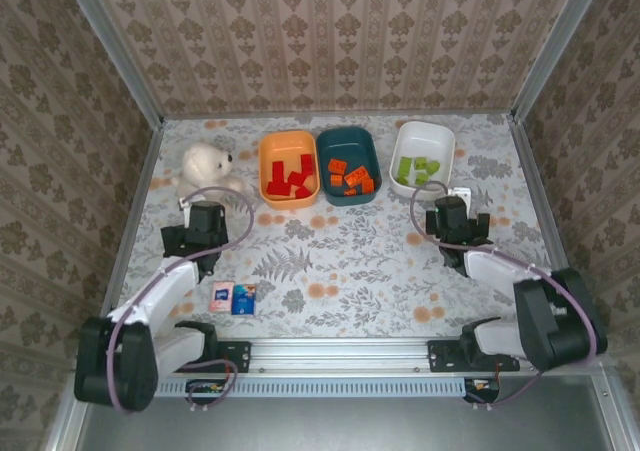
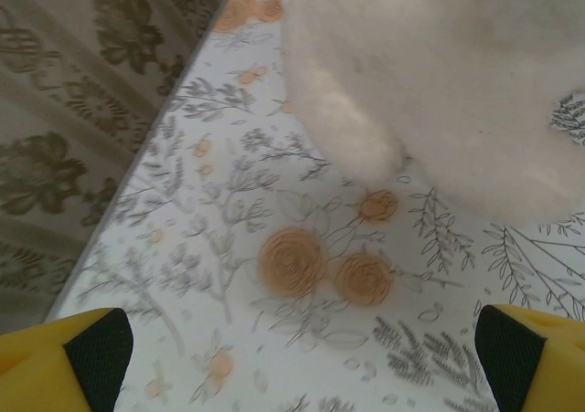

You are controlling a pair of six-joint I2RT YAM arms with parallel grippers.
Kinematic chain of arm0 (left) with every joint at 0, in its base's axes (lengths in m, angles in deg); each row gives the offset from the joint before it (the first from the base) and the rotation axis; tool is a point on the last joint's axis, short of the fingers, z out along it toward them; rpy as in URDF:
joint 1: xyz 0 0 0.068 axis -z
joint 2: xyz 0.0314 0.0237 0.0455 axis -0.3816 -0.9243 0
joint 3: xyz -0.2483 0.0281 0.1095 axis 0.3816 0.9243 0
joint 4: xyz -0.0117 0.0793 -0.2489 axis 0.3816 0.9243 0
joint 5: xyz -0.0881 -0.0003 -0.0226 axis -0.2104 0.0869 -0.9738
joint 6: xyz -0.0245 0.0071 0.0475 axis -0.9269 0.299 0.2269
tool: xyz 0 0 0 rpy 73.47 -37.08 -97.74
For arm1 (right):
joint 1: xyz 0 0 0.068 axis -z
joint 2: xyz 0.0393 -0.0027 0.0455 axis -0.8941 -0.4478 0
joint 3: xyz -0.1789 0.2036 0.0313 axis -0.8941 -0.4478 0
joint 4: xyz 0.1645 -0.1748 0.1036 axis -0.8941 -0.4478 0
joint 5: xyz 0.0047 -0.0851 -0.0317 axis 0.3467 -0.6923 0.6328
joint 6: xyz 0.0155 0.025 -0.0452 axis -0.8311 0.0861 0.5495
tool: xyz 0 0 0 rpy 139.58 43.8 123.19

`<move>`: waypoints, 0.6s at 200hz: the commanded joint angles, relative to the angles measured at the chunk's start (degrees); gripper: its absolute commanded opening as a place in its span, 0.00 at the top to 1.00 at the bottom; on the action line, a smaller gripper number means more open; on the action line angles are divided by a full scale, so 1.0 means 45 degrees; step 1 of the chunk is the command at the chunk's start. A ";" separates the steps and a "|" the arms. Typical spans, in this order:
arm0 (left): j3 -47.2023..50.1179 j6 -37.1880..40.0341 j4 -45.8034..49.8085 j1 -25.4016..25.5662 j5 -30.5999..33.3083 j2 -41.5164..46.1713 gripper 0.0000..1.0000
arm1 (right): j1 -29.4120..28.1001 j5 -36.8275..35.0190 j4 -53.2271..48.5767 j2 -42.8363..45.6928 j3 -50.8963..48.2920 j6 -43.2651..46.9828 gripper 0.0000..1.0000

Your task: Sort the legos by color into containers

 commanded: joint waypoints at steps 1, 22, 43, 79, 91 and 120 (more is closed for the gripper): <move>0.0006 0.1309 -0.3022 -0.0657 -0.1745 -0.1391 0.00 | 0.0379 0.1255 0.3159 -0.1261 0.0937 0.1028 0.00; -0.0342 0.1684 -0.4907 -0.1150 -0.2593 -0.2577 0.00 | 0.1014 0.1949 0.4194 -0.2203 0.1229 0.0851 0.00; -0.0531 0.2014 -0.6459 -0.1649 -0.3324 -0.3448 0.00 | 0.1651 0.3196 0.4635 -0.2188 0.0896 0.0540 0.00; 0.0107 0.2900 -0.8854 -0.1713 -0.4562 -0.3738 0.00 | 0.1796 0.3906 0.9235 -0.1749 -0.1911 0.0604 0.00; 0.1130 0.3160 -1.0932 -0.1636 -0.4715 -0.4000 0.00 | 0.1795 0.3863 1.1315 -0.2555 -0.2496 0.0688 0.00; 0.2029 0.2964 -1.4074 -0.1722 -0.4330 -0.5280 0.00 | 0.1815 0.3626 0.9070 -0.2549 -0.1319 0.0579 0.00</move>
